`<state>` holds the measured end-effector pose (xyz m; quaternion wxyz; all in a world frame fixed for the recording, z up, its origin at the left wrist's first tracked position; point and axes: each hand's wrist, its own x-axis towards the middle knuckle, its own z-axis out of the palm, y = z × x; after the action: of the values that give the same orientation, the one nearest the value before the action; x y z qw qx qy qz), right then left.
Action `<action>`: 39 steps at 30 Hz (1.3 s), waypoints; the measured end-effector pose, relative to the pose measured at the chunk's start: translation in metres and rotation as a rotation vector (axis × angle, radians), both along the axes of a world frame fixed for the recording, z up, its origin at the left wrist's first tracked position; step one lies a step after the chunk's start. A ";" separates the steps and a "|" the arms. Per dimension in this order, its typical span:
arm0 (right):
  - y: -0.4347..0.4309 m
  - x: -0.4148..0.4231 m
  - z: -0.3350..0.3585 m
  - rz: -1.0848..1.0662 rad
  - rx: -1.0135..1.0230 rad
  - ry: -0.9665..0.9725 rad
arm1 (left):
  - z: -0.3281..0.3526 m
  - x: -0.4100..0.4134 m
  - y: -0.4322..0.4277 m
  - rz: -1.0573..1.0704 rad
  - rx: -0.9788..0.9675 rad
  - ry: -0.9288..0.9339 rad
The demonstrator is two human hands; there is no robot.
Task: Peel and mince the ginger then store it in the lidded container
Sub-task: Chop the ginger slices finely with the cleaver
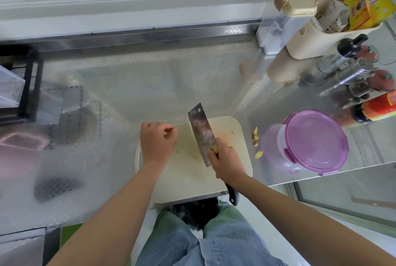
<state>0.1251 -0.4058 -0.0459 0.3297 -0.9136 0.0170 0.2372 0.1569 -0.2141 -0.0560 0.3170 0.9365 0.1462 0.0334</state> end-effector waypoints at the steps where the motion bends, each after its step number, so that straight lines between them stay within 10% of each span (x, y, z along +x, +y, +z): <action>1: 0.001 0.001 0.000 0.000 0.002 -0.001 | 0.000 -0.001 0.005 -0.004 -0.016 0.016; 24: 0.010 0.006 -0.001 0.023 -0.003 0.023 | -0.006 -0.016 0.016 -0.198 0.464 0.105; 39: 0.009 0.003 0.004 0.014 0.017 0.023 | 0.001 -0.012 0.014 -0.255 0.384 0.173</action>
<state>0.1277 -0.3963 -0.0420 0.3355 -0.9082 0.0125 0.2501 0.1445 -0.2003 -0.0555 0.1210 0.9898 0.0446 -0.0597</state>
